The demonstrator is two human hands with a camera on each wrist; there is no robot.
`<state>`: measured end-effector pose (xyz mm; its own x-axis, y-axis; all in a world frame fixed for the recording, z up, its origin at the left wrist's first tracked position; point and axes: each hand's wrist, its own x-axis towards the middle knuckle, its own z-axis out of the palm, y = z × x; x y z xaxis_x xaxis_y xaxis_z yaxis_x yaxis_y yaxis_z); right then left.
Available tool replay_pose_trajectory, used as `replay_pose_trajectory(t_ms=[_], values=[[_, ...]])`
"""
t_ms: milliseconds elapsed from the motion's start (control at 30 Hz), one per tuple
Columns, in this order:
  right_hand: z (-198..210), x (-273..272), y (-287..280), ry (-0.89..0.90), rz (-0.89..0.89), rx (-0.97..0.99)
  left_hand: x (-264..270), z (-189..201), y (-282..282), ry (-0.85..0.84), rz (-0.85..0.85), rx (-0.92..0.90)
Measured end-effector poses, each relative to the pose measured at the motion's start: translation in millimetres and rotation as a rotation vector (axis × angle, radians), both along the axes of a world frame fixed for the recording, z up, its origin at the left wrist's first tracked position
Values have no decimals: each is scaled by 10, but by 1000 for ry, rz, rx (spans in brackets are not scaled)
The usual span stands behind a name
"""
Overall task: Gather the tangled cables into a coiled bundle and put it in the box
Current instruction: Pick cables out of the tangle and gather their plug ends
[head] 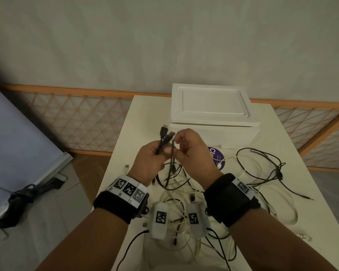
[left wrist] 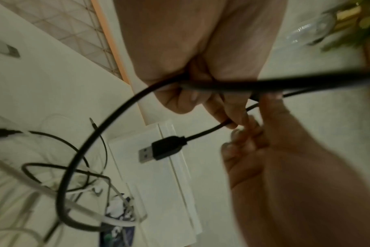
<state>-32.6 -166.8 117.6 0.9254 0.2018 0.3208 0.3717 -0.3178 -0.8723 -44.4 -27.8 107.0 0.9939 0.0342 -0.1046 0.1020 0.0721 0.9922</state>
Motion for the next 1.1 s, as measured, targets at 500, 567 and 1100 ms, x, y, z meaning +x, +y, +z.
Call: replay_pose_trajectory(t_ms=[500, 567, 1100], values=[[-162, -47, -197, 131, 117, -262, 101, 62, 211, 2, 73, -252], [-218, -19, -298, 102, 37, -385, 110, 25, 243, 45, 101, -250], [-100, -254, 13, 383, 373, -554, -66, -74, 152, 286, 100, -631]])
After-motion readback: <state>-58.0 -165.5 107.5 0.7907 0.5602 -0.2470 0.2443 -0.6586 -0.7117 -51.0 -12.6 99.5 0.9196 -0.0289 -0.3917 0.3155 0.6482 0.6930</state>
